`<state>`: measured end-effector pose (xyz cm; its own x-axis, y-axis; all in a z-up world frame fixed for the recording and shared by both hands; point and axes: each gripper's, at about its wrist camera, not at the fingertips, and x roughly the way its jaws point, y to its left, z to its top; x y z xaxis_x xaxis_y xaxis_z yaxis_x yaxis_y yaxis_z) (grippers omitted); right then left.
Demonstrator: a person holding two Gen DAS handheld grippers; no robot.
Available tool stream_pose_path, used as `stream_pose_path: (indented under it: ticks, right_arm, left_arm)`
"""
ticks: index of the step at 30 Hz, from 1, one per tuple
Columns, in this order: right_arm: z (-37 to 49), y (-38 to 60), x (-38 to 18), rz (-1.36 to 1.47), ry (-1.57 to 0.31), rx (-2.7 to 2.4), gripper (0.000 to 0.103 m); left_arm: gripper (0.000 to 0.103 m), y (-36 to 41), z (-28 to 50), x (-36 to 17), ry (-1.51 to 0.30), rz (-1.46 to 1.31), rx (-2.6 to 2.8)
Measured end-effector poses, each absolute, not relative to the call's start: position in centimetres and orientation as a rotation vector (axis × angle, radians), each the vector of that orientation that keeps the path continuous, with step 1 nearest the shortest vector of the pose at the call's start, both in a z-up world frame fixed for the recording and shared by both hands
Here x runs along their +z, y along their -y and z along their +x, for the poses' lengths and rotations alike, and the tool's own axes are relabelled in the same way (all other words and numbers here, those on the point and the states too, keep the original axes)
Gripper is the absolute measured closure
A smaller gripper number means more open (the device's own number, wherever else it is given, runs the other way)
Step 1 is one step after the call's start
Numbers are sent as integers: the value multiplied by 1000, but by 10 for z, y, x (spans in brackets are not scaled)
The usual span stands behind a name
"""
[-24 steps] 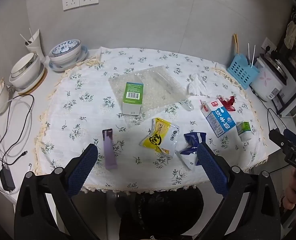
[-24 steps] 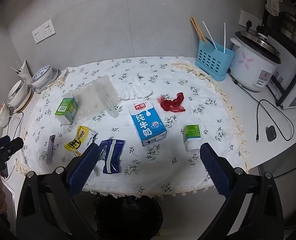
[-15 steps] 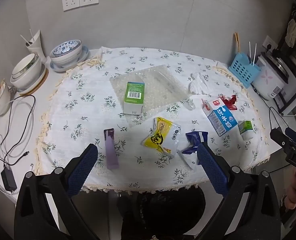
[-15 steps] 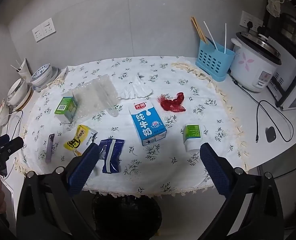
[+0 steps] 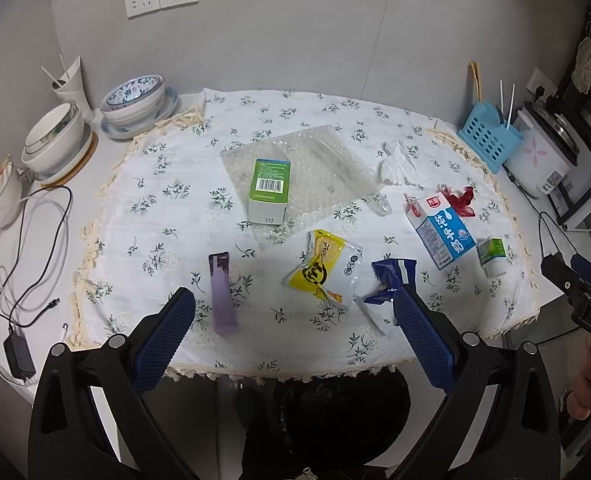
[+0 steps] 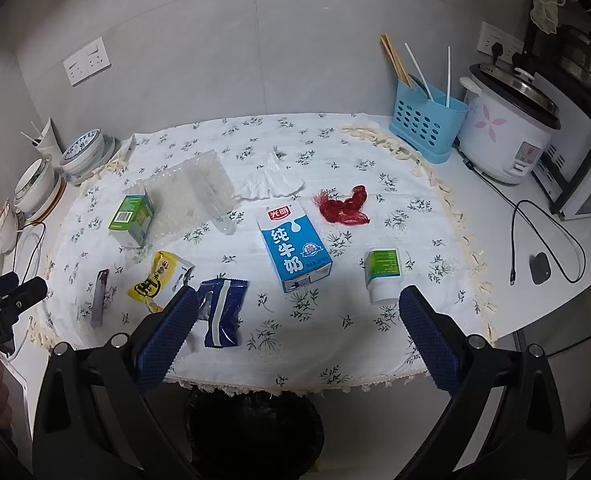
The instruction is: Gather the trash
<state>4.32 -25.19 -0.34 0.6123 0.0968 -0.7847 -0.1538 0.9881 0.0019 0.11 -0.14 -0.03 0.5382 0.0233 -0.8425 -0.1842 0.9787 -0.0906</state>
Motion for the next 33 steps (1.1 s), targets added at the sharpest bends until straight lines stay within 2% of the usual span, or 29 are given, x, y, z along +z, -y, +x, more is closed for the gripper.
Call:
stream_pose_path:
  ticks: [33]
  right_arm:
    - [45,253,-6,-72,-936,156,7]
  left_arm:
    - [6,5,2,-6,-1030,-145,102]
